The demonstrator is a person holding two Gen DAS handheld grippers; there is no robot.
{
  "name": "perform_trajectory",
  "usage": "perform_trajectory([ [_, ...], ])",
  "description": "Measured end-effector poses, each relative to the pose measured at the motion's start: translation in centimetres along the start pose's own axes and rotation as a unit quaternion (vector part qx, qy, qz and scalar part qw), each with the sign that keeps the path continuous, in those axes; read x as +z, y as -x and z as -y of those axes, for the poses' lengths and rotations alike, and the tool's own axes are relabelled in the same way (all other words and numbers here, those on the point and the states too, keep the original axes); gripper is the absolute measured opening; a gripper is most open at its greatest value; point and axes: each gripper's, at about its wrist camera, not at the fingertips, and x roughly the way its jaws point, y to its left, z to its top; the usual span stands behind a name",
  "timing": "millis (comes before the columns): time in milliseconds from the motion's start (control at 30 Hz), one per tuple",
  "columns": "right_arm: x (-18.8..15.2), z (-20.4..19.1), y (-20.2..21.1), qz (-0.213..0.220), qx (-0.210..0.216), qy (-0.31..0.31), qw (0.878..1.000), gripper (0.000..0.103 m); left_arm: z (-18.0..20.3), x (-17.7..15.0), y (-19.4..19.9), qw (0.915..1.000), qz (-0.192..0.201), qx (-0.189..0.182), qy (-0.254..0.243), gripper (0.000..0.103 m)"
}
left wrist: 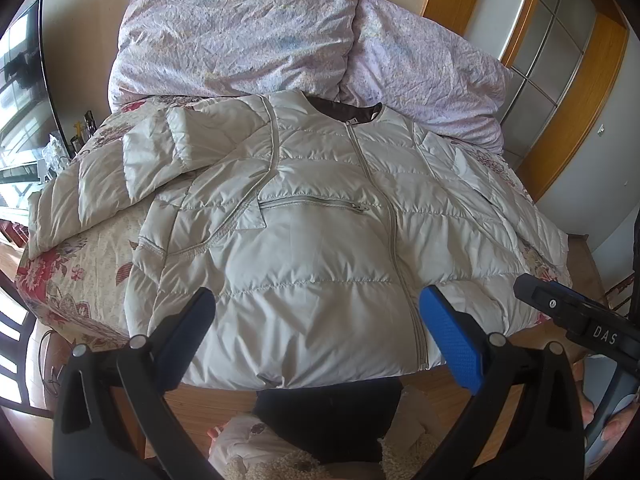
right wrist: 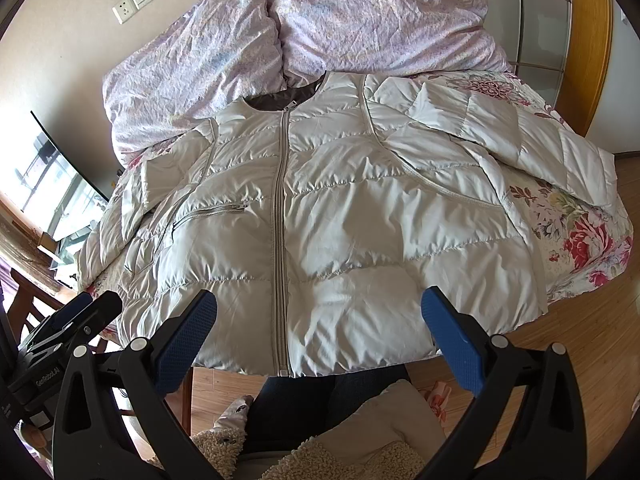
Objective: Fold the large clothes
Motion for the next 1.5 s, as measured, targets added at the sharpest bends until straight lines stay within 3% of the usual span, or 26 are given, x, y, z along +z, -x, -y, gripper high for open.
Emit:
perform_trajectory([
  [1500, -0.09, 0.17, -0.11, 0.001, 0.002, -0.002, 1.000, 0.102, 0.03, -0.02, 0.00, 1.0000, 0.000, 0.002, -0.001, 0.101],
])
